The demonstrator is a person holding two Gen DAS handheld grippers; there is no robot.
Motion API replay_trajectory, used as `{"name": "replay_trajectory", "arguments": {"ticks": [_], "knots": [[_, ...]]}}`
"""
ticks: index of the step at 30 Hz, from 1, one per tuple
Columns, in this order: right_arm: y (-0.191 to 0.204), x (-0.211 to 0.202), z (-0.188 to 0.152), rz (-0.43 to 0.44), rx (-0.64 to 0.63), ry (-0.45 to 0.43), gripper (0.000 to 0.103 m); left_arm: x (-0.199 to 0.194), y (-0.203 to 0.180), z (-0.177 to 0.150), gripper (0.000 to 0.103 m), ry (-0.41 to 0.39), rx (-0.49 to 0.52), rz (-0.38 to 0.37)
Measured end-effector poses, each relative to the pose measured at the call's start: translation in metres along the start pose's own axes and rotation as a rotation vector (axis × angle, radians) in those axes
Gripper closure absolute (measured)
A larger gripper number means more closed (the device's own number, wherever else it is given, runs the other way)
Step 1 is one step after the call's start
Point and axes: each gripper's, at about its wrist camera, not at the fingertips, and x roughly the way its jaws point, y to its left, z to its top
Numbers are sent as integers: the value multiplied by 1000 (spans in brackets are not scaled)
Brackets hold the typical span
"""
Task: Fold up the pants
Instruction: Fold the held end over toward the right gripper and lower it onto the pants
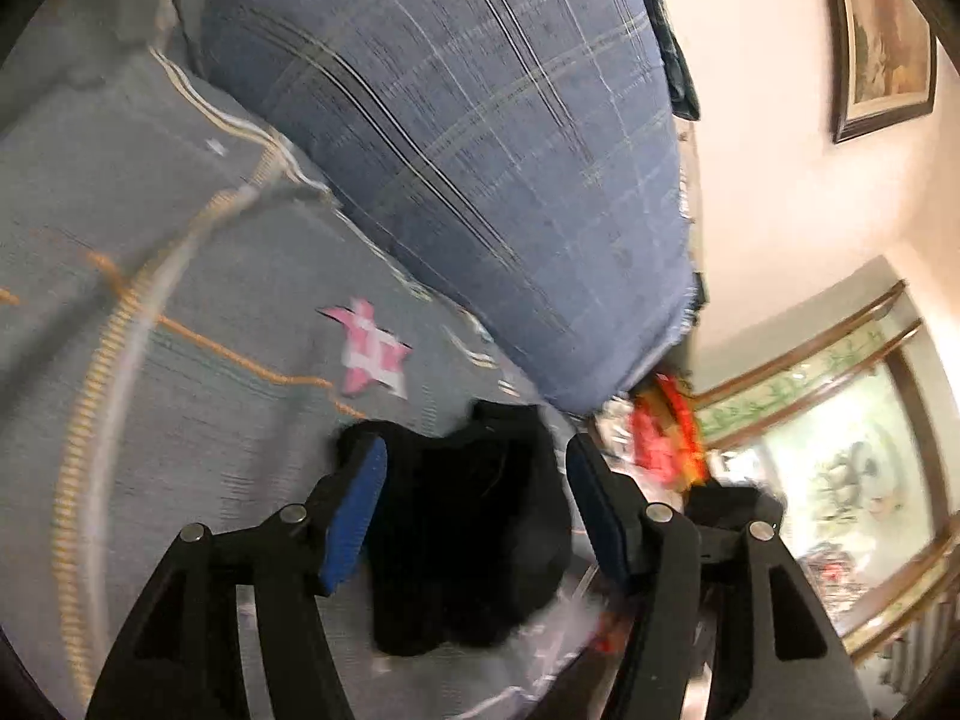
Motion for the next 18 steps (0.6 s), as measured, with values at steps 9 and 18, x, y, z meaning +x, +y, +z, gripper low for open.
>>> {"name": "replay_trajectory", "arguments": {"ticks": [9,18], "knots": [[44,-4,-32,-19,-243,185,53,-28,26,11,42,-78,-89,43],[101,20,31,-168,-310,123,25,-34,28,13,42,-103,-69,152]]}}
